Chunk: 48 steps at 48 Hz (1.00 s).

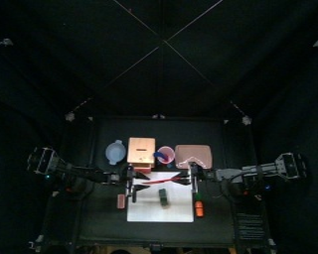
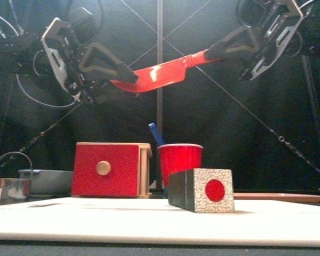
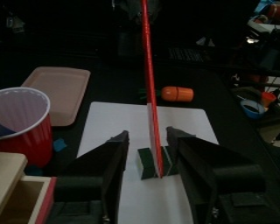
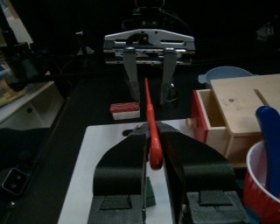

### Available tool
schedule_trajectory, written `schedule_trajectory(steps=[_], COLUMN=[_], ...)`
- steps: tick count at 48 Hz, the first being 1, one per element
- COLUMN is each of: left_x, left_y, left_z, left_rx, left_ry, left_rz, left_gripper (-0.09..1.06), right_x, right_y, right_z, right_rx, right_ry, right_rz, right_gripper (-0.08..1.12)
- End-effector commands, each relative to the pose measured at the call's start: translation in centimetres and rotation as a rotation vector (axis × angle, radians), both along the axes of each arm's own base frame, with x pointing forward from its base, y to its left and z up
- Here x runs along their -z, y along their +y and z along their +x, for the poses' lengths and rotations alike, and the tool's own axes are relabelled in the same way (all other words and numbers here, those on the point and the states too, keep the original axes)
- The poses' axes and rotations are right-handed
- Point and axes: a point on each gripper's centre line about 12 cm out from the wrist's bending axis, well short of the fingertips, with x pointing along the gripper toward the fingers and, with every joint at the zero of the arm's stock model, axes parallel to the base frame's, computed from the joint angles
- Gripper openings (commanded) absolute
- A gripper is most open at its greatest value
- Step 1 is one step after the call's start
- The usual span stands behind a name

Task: Place sushi on board then cut the sushi with the knife then place the pieces on the plate
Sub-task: Grasp knife edge with left hand

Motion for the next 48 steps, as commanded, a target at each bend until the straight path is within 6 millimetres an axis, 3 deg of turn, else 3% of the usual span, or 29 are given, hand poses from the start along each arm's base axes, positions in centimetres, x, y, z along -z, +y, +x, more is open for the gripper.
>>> schedule_trajectory(steps=[1, 35, 48], left_x=[-1.3, -0.6, -1.1], left_y=[-0.1, -0.1, 0.1], left_z=[0.3, 0.1, 0.5], left_rx=[0.004, 0.002, -0.006], left_ry=[-0.041, 0.028, 0.029], left_rz=[0.001, -0.011, -0.013], left_gripper=[0.71, 0.53, 0.32], right_x=[-0.6, -0.4, 1.0], right_y=[-0.1, 0.0, 0.1], right_z=[0.0, 0.1, -0.2], right_rx=[0.002, -0.001, 0.024], right_ry=[-0.024, -0.015, 0.088], right_rz=[0.003, 0.003, 0.051], right_gripper=[0.49, 0.49, 0.49])
